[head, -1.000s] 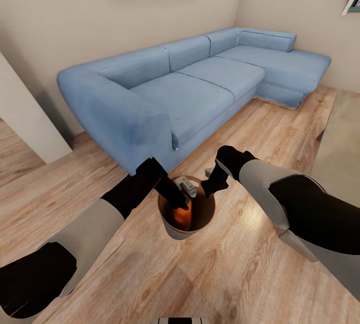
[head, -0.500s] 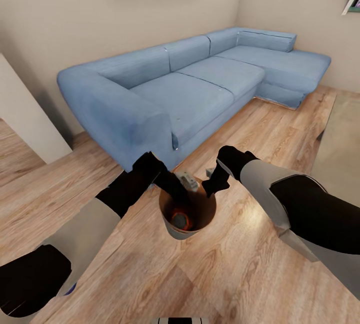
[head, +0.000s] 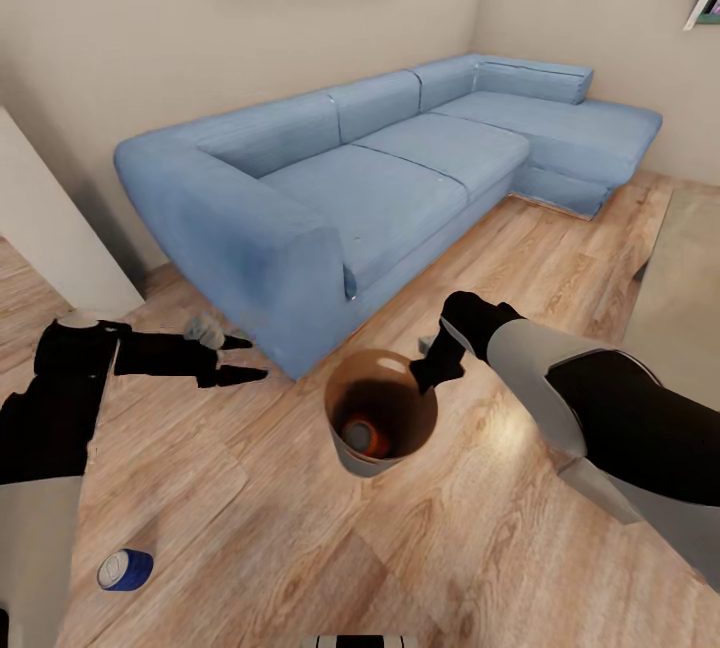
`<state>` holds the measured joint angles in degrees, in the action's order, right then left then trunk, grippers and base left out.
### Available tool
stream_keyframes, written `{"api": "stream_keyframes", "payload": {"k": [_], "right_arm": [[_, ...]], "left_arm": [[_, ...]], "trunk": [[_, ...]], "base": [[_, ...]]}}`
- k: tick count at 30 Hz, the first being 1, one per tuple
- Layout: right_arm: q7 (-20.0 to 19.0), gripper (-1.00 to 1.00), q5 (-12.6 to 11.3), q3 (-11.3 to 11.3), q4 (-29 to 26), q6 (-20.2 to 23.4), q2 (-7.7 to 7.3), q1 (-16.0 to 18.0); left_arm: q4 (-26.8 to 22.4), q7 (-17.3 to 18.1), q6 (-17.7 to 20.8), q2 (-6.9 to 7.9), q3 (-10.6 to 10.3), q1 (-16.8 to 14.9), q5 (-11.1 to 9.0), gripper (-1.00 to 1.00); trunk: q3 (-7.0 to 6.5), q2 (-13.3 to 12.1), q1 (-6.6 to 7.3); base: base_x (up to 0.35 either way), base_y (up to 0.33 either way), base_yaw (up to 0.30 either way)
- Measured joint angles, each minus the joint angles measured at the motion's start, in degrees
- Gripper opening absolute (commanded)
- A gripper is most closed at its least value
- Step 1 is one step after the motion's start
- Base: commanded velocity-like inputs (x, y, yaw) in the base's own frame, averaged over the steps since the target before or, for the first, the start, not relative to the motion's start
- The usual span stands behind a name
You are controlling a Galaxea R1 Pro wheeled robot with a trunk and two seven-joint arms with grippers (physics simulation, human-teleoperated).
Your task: Put the three can of soda from the living room inside the tash can in the kitchen.
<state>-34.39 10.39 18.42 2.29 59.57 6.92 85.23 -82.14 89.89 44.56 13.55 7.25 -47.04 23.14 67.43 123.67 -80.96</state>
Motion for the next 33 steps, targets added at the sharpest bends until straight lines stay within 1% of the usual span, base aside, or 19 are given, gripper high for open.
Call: {"api": "stream_keyframes", "payload": {"k": [1,3,4,5,6,8,9,11,13,15,17,18,21,24,25,26,28,30,33], "right_arm": [[-0.03,-1.00,-0.35,-0.39,-0.01,0.07,-0.67,-0.02],[0.00,-1.00,-0.19,-0.19,-0.09,0.02,-1.45,-0.09],[0.02,-1.00,-0.22,-0.14,-0.27,0.01,-2.12,-0.16],[0.09,-1.00,0.16,0.16,-0.35,-0.13,-2.45,-0.19],[0.12,-1.00,0.21,0.36,-0.48,-0.09,-3.01,-0.28],[0.14,-1.00,0.54,0.74,-0.59,-0.18,-3.76,-0.36],[0.12,-1.00,0.20,0.38,-0.68,-0.09,-4.59,-0.45],[0.05,-1.00,-0.22,-0.07,-0.86,-0.02,-5.98,-0.71],[-0.14,-1.00,-1.01,-0.93,-1.07,0.17,-8.18,-1.77],[-0.13,-1.00,0.06,0.33,-1.12,-0.04,-9.06,-2.51],[-0.08,-1.00,1.26,1.73,-1.97,-0.27,-9.85,-3.99],[0.03,-1.00,1.89,2.37,-2.45,-0.46,-9.93,-4.42],[0.06,-1.00,1.47,1.47,-5.67,-0.38,-9.98,-7.27],[-0.06,-1.00,-1.24,-1.37,-9.10,0.13,-9.85,-10.74],[-0.12,-1.00,-2.32,-1.31,-9.62,0.43,-9.78,-11.55],[-0.10,-1.00,-2.10,-1.45,-10.38,0.42,-9.72,-12.21],[0.08,-1.00,-0.18,-0.56,-13.50,0.08,-9.45,-14.42],[0.26,-1.00,1.48,-0.20,-14.27,-0.36,-9.38,-14.85],[0.20,-1.00,0.62,-0.60,-15.19,-0.14,-9.35,-15.43]], "left_arm": [[0.35,-3.12,-0.74,0.30,2.82,1.92,0.63,1.00],[1.09,-8.60,-2.25,0.32,6.23,4.25,0.90,1.00],[2.58,-15.20,-5.08,0.23,9.95,6.51,1.15,1.00],[3.77,-18.79,-6.86,0.07,12.00,7.77,1.15,1.00],[6.29,-25.61,-10.46,-0.41,15.16,9.67,1.31,1.00],[9.21,-32.05,-13.85,-1.14,17.64,11.23,1.21,1.00],[11.90,-37.26,-16.83,-1.87,19.39,12.14,0.98,1.00],[15.70,-41.48,-21.03,-2.53,21.12,13.02,-0.51,1.00],[20.96,-45.79,-27.73,-3.17,23.03,15.28,-3.12,1.00],[22.73,-46.89,-30.29,-3.34,23.56,16.49,-4.49,1.00],[25.76,-47.94,-34.37,-3.45,24.10,18.05,-7.30,1.00],[26.64,-48.09,-35.37,-3.45,24.18,18.29,-8.01,1.00],[29.45,-48.27,-38.87,-3.49,24.38,18.92,-9.77,1.00],[30.27,-48.27,-40.13,-3.52,24.44,19.93,-10.50,1.00],[30.27,-48.28,-40.22,-3.52,24.45,20.31,-10.65,1.00],[30.26,-48.29,-40.30,-3.54,24.46,20.65,-10.75,1.00],[30.28,-48.43,-40.54,-3.59,24.47,21.55,-11.04,1.00],[30.28,-48.45,-40.56,-3.60,24.48,21.71,-11.10,1.00],[30.31,-48.53,-40.63,-3.61,24.48,21.92,-11.16,1.00]], "trunk": [[0.00,0.00,0.00],[0.00,0.00,0.00],[0.01,0.00,0.00],[0.00,0.00,0.00],[0.01,0.00,0.00],[0.00,0.00,0.00],[0.00,0.00,0.00],[0.00,0.00,0.00],[0.01,0.00,0.00],[0.00,0.00,0.00],[0.01,0.00,-0.01],[0.01,0.00,0.00],[0.01,0.00,-0.01],[0.00,0.00,-0.01],[0.01,0.00,0.00],[0.00,0.00,0.00],[0.00,0.00,0.00],[0.00,0.00,0.00],[0.00,0.00,0.00]], "base": [[0.000,0.000,0.000],[0.000,0.000,0.000],[0.000,0.000,0.000],[0.000,0.000,0.000],[0.000,0.000,0.000],[0.000,0.000,0.000],[0.000,0.000,0.000],[0.015,0.000,0.000],[0.037,0.017,0.000],[0.023,0.084,0.000],[0.010,0.186,0.000],[0.007,0.213,0.000],[-0.036,0.250,0.000],[-0.120,0.261,0.000],[-0.147,0.260,0.000],[-0.172,0.255,0.000],[-0.208,0.242,0.000],[-0.235,0.230,0.000],[-0.238,0.202,0.000]]}}
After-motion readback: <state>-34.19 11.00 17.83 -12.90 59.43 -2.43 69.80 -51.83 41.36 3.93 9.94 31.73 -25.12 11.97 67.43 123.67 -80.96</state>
